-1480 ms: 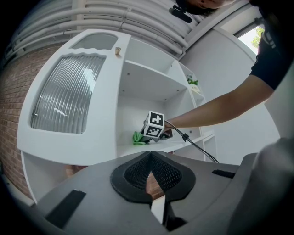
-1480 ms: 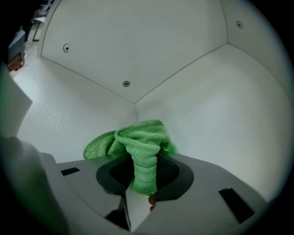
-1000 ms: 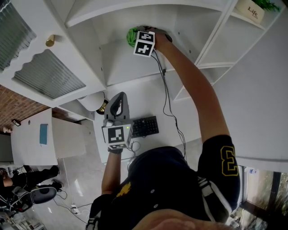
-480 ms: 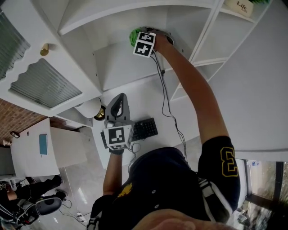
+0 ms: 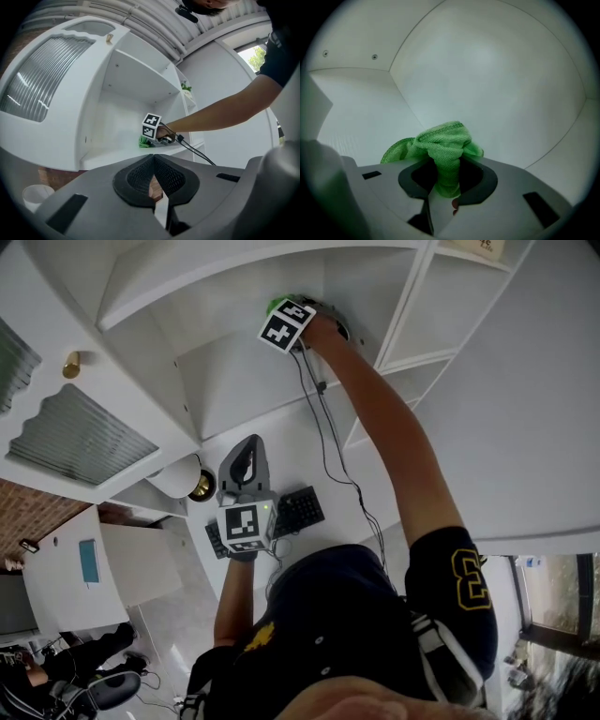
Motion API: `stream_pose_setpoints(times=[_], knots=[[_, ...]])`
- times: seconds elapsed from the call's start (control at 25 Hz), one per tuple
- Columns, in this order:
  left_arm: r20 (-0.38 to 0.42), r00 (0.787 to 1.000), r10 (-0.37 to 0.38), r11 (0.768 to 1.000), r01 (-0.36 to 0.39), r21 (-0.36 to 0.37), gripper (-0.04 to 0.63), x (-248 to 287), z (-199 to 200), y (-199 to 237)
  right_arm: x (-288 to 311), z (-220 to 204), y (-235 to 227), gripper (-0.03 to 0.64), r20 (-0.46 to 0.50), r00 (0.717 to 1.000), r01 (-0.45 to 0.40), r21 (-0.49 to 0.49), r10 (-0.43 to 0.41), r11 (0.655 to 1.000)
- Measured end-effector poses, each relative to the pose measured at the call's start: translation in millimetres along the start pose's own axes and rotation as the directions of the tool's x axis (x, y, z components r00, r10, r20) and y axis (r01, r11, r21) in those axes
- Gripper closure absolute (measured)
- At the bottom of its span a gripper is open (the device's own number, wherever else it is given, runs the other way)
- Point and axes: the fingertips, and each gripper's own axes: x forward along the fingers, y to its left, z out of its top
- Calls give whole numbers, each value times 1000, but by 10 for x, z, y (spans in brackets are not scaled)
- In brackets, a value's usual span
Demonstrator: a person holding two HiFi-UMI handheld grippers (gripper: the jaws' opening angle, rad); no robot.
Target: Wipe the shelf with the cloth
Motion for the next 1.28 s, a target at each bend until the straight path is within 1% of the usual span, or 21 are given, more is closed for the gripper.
stream_pose_setpoints(times=[0.2, 0.36, 0.48, 0.6, 0.72, 0.88, 0.96, 1.0, 1.08, 1.12, 1.16, 1.2, 1.24, 1.28], knots=[[3, 999, -36, 999, 36, 3, 577, 33, 5, -109, 21, -73, -49, 518, -71, 997, 42, 60, -37, 997], [-7, 999, -36, 999, 36, -5, 577, 15, -49, -85, 51, -244, -185, 518, -134, 988, 96, 102, -82, 990], [-12, 999, -35, 999, 35, -15, 577, 11, -86, -75, 58, -390, -301, 517, -183, 977, 139, 149, -111, 979], [-10, 999, -43, 999, 43, -19, 577, 29, -82, -104, 65, -438, -336, 517, -218, 968, 167, 196, -123, 966], [-9, 998, -56, 998, 56, -17, 577, 43, -71, -166, 72, -450, -347, 517, -231, 966, 173, 221, -121, 960], [-17, 999, -52, 999, 52, -16, 577, 36, -96, -162, 77, -444, -349, 517, -210, 973, 150, 263, -95, 953], [-18, 999, -42, 999, 41, -14, 577, 19, -94, -156, 87, -428, -343, 517, -206, 974, 143, 263, -90, 954], [-18, 999, -34, 999, 34, -12, 577, 5, -85, -152, 91, -414, -343, 517, -207, 974, 141, 243, -90, 960], [-22, 1000, -21, 1000, 21, -5, 577, -46, -71, -126, 62, -392, -360, 514, -212, 971, 140, 136, -109, 981], [-31, 999, -14, 1000, 14, 0, 577, -86, -86, -91, 18, -370, -366, 512, -199, 972, 145, 74, -128, 987], [-42, 999, -1, 1000, 2, 5, 577, -127, -114, -39, -49, -303, -358, 512, -160, 977, 149, 32, -142, 988], [-52, 999, 15, 1000, -15, 6, 577, -164, -141, 19, -132, -176, -321, 511, -94, 987, 136, 18, -134, 990], [-57, 998, 32, 999, -32, 4, 577, -198, -158, 68, -229, 0, -244, 512, -11, 995, 99, 26, -99, 995], [-58, 997, 47, 999, -47, 1, 577, -232, -162, 97, -337, 203, -131, 511, 79, 996, 40, 42, -43, 998]])
